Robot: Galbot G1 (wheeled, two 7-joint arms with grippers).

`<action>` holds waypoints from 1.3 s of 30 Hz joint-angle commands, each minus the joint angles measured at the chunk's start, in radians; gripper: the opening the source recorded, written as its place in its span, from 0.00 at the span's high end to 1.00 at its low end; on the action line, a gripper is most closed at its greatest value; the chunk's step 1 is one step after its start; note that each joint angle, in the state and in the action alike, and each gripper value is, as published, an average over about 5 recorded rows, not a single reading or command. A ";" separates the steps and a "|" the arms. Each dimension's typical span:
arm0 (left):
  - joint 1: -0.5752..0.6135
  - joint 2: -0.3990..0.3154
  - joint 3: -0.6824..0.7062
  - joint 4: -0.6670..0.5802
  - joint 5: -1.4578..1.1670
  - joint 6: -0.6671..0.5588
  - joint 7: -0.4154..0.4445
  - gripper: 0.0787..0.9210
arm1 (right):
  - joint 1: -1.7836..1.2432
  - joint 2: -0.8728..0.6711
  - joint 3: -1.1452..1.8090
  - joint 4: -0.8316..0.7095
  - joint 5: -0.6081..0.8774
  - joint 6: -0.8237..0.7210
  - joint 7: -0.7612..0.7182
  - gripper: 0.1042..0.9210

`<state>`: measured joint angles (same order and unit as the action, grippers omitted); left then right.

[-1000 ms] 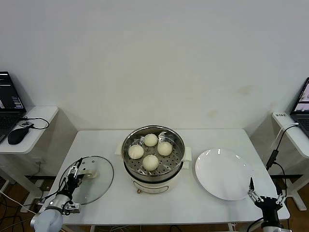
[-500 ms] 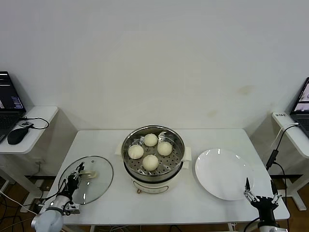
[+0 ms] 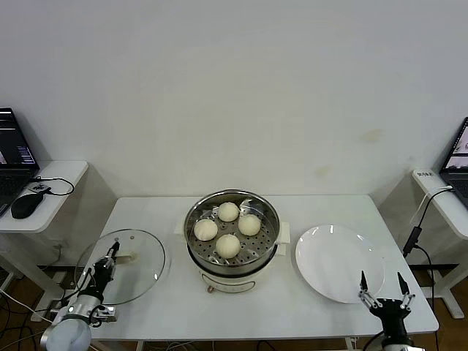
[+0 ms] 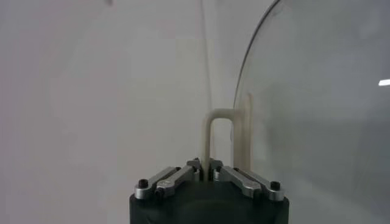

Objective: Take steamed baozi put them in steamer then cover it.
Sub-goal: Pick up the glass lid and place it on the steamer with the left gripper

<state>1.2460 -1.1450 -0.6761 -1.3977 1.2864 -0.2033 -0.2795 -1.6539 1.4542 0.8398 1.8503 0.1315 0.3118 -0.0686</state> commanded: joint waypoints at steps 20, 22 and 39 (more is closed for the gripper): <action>0.097 0.320 0.200 -0.781 -0.509 0.511 0.333 0.92 | -0.008 0.009 -0.090 -0.002 -0.150 0.020 -0.036 0.12; 0.034 0.320 0.294 -0.762 -0.489 0.533 0.337 0.92 | -0.008 0.017 -0.099 -0.003 -0.171 0.019 -0.036 0.12; -0.335 0.064 0.709 -0.642 -0.166 0.687 0.536 0.92 | 0.029 0.065 -0.155 -0.047 -0.288 0.001 -0.009 0.12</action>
<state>1.1021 -0.9576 -0.2170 -2.0463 0.9697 0.3768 0.1234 -1.6366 1.5057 0.7128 1.8210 -0.0947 0.3192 -0.0837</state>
